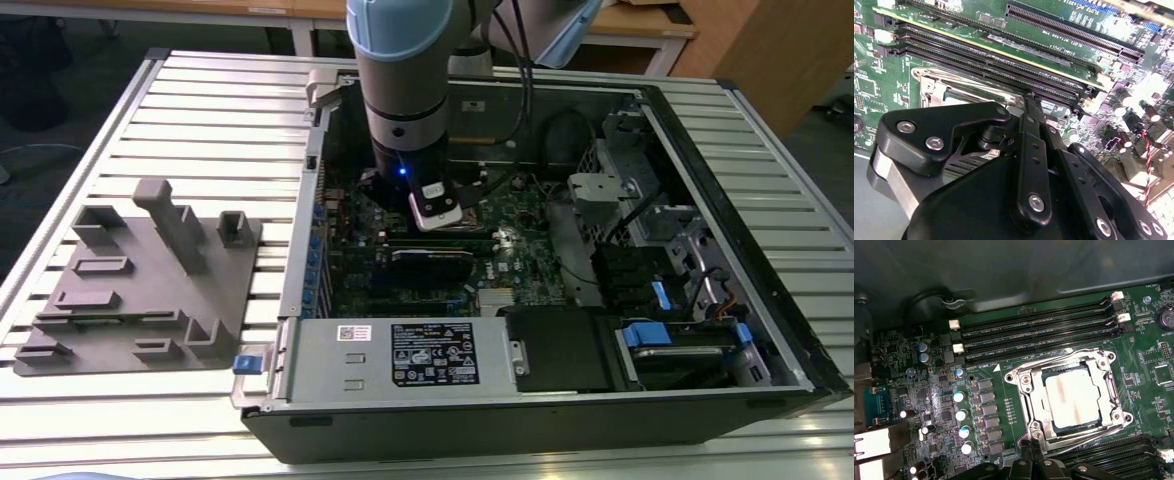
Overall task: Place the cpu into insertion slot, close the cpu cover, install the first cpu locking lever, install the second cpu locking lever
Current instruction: 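Install the second cpu locking lever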
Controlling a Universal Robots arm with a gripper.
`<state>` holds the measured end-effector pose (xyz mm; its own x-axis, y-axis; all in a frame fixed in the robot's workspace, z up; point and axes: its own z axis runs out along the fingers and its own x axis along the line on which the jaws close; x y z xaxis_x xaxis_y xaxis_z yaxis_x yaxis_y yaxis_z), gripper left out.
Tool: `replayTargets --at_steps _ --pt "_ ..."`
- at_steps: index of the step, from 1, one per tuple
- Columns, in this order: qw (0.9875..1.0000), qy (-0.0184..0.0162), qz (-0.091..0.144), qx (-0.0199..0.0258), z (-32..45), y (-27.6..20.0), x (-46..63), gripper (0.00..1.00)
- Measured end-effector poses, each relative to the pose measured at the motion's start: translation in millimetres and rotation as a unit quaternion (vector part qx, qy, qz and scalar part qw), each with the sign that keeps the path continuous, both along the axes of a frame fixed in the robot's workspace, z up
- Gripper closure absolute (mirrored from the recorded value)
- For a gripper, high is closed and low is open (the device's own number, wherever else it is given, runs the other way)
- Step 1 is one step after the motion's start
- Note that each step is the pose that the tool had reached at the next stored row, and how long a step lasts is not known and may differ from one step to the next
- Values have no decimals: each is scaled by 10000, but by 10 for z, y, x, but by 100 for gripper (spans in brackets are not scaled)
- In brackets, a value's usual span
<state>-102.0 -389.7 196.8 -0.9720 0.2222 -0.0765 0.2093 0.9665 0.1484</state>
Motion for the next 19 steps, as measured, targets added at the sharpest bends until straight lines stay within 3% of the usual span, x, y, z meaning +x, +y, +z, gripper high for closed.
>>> replayTargets --at_steps 12,19 --pt "10000 0 0 0 49 -2 2 89" --pt "10000 0 0 0 49 -37 2 89"
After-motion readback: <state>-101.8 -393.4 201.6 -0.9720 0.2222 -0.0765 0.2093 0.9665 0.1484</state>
